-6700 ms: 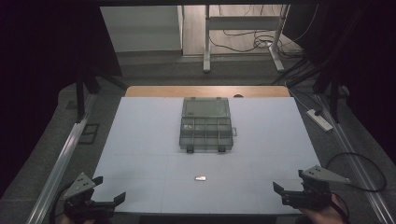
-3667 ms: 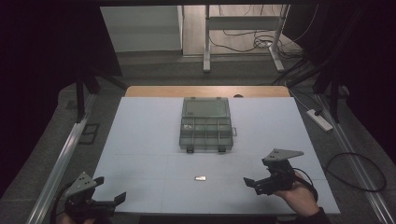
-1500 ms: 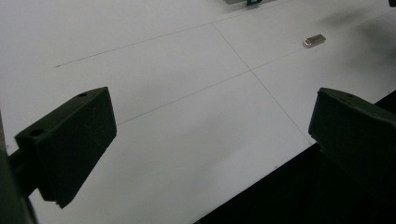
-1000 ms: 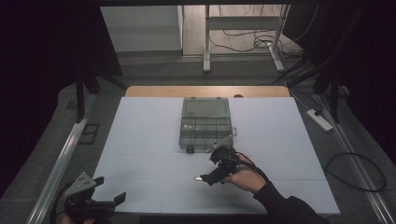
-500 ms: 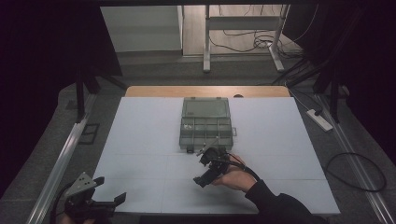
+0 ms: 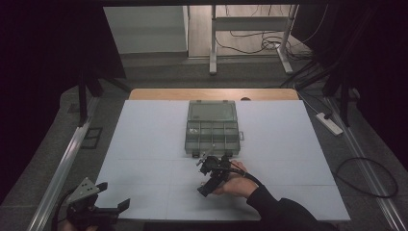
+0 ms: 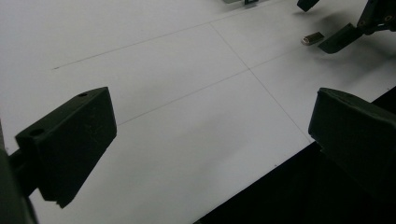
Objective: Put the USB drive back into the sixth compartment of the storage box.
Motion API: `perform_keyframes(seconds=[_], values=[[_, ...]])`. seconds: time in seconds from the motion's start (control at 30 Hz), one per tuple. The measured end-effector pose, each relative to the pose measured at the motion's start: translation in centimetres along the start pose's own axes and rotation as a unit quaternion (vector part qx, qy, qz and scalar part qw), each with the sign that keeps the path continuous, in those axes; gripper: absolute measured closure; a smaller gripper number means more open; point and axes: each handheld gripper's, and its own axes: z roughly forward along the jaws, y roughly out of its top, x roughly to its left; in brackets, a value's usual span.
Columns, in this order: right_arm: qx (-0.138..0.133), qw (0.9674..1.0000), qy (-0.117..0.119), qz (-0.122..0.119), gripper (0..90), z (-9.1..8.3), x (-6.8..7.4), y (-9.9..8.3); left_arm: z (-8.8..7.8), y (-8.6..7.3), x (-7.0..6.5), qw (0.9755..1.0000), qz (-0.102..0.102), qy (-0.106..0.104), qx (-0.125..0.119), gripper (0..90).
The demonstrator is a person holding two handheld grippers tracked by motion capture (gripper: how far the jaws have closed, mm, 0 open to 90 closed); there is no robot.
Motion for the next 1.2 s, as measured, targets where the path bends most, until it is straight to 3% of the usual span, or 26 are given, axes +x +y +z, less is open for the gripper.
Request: perform_keyframes(seconds=[0.33,0.43,0.7,0.73,0.77,0.8,1.2], values=[[0.013,0.9997,-0.018,-0.013,0.8,0.5,0.4,0.0,0.0,0.0,0.0,1.0,0.002,0.0,0.001,1.0],[0.009,0.9995,-0.019,-0.023,6.2,0.3,0.4,-0.1,0.0,0.0,0.0,1.0,0.002,0.0,0.001,1.0],[-0.003,0.9971,0.008,-0.076,59.8,-0.9,1.0,-0.3,0.0,0.0,-0.1,1.0,0.004,0.002,0.002,1.0],[-0.003,0.9971,0.008,-0.076,59.8,-0.9,1.0,-0.3,0.0,0.0,-0.1,1.0,0.004,0.002,0.002,1.0],[-0.002,0.996,0.016,-0.088,72.4,-1.0,1.1,-0.3,0.0,0.0,-0.1,1.0,0.004,0.002,0.002,1.0],[-0.002,0.9961,0.018,-0.086,76.6,-1.0,1.2,-0.3,0.0,0.0,-0.1,1.0,0.004,0.002,0.002,1.0],[-0.005,0.9969,0.031,-0.073,78.8,-1.1,0.8,-0.3,0.0,0.0,-0.1,1.0,0.007,0.003,0.003,1.0]])
